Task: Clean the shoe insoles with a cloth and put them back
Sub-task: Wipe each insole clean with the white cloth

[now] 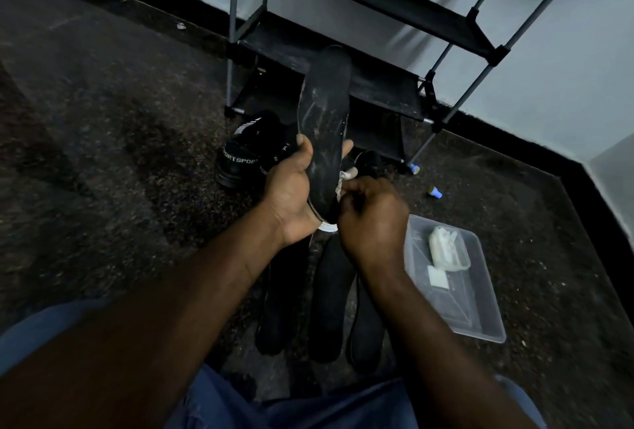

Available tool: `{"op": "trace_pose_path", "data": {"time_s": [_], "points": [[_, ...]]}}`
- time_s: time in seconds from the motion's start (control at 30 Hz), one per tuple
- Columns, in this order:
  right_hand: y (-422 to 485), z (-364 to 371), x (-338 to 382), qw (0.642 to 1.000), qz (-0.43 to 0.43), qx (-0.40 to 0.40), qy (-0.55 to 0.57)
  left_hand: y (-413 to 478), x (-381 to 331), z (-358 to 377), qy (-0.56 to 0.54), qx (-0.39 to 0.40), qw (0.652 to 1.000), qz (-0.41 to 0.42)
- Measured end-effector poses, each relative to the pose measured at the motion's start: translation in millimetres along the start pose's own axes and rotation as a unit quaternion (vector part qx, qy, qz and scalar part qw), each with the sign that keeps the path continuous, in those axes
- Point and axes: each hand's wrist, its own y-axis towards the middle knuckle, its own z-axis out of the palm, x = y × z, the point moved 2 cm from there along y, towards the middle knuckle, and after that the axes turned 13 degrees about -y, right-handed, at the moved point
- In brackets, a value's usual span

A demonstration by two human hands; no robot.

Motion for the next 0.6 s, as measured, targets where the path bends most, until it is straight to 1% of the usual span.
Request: {"op": "trace_pose_path", "data": {"time_s": [0.07,0.13,0.2,0.27,0.3,0.37,0.43,0.5,0.53,0.6], "points": [[-12.7,1.1,2.5,1.0,-0.012,0.001,0.018,1.6,-1.7,0.1,-0.008,0.008,1.0,0.016],[-18.3,0.3,-1.6,1.0,-0.009,-0.014,0.022,1.7,1.0,2.5,-0.008,0.016,1.0,0.015],[-14.6,-4.3,-9.1,0.997,0.039,-0.039,0.045,0.4,3.3,3.6,-0.007,0.029,1.0,0.01],[-10.2,-12.6,-13.2,0.989,0.096,-0.066,0.094,1.6,1.9,3.1,-0.006,0.031,0.999,0.009],[-8.8,-17.4,-10.6,0.984,0.1,-0.079,0.124,3.7,0.6,0.8,-0.001,0.028,1.0,0.009],[-6.9,-24.7,-0.7,0.985,0.043,-0.087,0.141,6.7,-0.4,-3.0,0.014,0.02,1.0,0.0],[-5.0,-21.0,7.6,0.994,-0.023,-0.048,0.095,8.2,0.8,-5.9,0.038,0.008,0.999,-0.006],[-2.9,-10.8,9.4,0.999,-0.035,-0.004,0.034,7.9,3.0,-7.0,0.055,-0.001,0.998,-0.006],[-3.1,-7.4,9.7,0.999,-0.031,0.001,0.019,6.6,3.2,-5.9,0.053,-0.004,0.999,-0.003],[-8.5,-4.2,15.6,0.999,-0.025,-0.002,0.026,3.8,3.0,-4.5,0.039,-0.001,0.999,-0.001]]}}
